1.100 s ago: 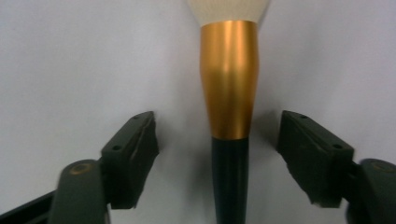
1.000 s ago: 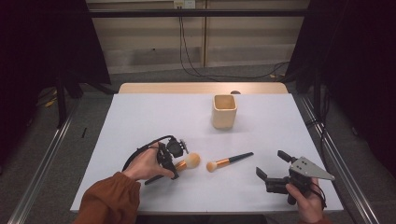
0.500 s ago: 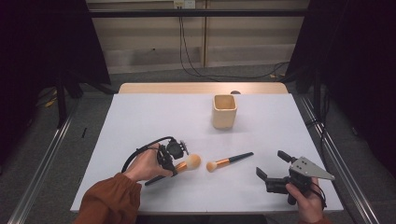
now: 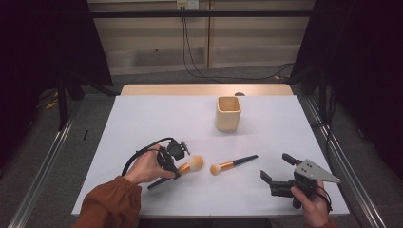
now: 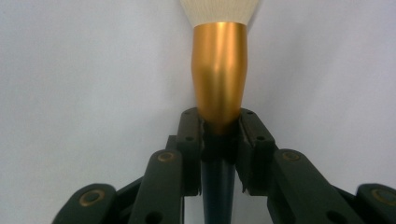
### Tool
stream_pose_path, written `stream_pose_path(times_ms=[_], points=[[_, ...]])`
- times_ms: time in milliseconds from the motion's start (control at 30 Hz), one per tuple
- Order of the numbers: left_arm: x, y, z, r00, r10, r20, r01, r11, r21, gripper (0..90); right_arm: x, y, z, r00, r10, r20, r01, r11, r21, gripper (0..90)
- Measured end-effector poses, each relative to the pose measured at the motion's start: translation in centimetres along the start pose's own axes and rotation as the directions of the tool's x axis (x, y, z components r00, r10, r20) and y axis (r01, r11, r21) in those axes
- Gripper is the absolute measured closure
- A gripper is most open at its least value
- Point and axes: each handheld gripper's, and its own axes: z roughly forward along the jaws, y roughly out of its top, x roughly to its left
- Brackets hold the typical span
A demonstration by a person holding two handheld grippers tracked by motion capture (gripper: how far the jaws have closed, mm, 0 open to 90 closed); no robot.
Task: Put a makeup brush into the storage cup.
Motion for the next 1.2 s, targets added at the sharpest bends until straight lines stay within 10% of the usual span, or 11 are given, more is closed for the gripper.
stream_pose_path(times_ms=[433,633,967,1100,1200], points=[[1.1,-1.0,-1.0,0.9990,-0.043,0.010,0.043,0.9945,-0.095,73.3,0.0,0.0,0.0,1.0000,0.003,0.003,-0.003,1.0000,0.000,0.0],[1.6,-1.6,-2.1,0.9966,-0.075,0.032,0.080,0.9794,-0.185,73.3,0.0,0.0,0.0,1.0000,-0.001,0.000,0.001,1.0000,0.003,0.0],[1.8,-3.0,-2.9,0.9921,-0.101,0.075,0.122,0.9127,-0.390,73.3,0.0,0.0,0.1,1.0000,0.000,-0.001,0.000,1.0000,0.000,0.0],[1.9,-3.5,-2.9,0.9908,-0.101,0.091,0.129,0.9057,-0.404,73.3,0.1,0.0,0.1,1.0000,0.007,0.001,-0.007,1.0000,0.000,0.0],[1.9,-3.8,-2.7,0.9864,-0.131,0.099,0.162,0.8790,-0.449,73.3,0.1,0.0,0.1,1.0000,0.007,0.000,-0.007,1.0000,0.000,0.0]])
